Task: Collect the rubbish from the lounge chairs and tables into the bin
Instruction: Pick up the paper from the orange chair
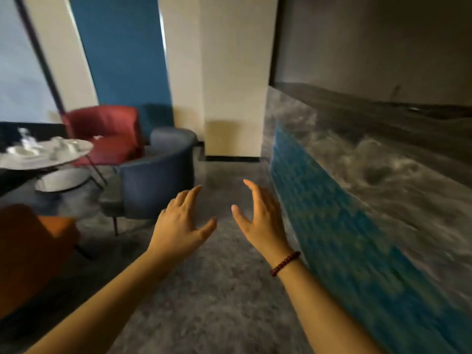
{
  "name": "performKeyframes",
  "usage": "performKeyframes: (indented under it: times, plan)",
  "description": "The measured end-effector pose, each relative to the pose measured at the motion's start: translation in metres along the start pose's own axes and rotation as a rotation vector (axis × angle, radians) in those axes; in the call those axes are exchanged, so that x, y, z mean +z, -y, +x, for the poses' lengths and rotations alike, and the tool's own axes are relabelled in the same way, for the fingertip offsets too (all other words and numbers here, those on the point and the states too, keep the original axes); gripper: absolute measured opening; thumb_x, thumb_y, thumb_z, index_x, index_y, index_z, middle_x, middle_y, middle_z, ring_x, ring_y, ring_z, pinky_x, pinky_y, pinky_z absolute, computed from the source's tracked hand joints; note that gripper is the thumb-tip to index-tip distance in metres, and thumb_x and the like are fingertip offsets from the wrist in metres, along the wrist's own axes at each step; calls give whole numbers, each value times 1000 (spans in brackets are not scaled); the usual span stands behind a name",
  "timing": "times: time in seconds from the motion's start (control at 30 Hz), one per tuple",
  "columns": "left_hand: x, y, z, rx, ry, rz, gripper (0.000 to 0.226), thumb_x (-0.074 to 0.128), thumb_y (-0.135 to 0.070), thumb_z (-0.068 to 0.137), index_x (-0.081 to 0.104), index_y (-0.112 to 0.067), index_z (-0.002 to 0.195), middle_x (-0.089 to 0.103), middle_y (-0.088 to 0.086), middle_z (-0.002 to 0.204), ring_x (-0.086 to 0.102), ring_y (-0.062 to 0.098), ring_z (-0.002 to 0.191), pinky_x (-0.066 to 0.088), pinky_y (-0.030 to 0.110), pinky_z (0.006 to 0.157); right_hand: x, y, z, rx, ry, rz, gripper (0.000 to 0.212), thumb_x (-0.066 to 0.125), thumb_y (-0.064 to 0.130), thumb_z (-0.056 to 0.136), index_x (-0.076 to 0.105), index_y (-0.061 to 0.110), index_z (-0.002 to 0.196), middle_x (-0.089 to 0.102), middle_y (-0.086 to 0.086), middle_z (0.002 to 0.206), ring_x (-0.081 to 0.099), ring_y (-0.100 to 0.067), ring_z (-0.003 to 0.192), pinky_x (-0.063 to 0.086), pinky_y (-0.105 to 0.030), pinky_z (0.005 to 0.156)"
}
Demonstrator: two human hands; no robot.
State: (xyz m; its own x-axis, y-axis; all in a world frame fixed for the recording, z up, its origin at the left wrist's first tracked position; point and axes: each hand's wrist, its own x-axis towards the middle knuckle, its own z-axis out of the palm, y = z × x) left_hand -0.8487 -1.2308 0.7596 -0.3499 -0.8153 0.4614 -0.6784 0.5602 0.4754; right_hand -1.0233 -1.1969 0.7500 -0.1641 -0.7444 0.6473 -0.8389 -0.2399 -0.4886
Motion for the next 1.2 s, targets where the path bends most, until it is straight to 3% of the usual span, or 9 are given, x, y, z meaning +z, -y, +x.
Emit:
performKeyframes:
  times: [0.37,0.5,0.67,0.97,1.1,1.2]
  plan:
    - [-101,176,72,-281,-246,167,74,57,-53,79,28,-27,141,40,0,140,42,21,126,38,42,101,195,99,152,-225,158,315,54,61,30,85,42,10,132,52,-10,131,47,-23,121,40,-40,101]
    - [-109,227,97,-361,-332,248,72,61,-47,80,30,-24,141,42,1,139,44,22,124,38,38,99,268,107,192,-267,250,402,55,60,31,85,41,12,133,50,-9,133,46,-22,122,36,-34,102]
    - [-107,285,140,-512,-398,281,74,61,-47,80,28,-23,142,41,2,140,42,20,126,39,37,100,351,103,253,-365,397,479,55,57,34,86,38,15,134,46,-4,136,41,-19,126,37,-45,103]
    - [-112,374,253,-695,-521,362,76,58,-48,81,24,-23,144,37,4,143,39,22,129,35,39,103,477,107,383,-555,509,556,54,53,38,84,43,10,130,52,-9,131,46,-23,121,32,-30,99]
    - [-115,429,283,-748,-515,392,74,61,-44,81,27,-21,143,39,4,141,40,21,127,36,41,103,540,117,415,-581,574,571,59,47,43,83,41,12,131,50,-9,132,45,-24,122,35,-46,102]
    - [-119,480,311,-779,-521,411,74,61,-43,81,27,-19,143,40,6,140,41,22,126,35,37,98,593,122,443,-614,589,555,55,53,38,86,41,11,132,50,-10,132,45,-24,121,37,-42,101]
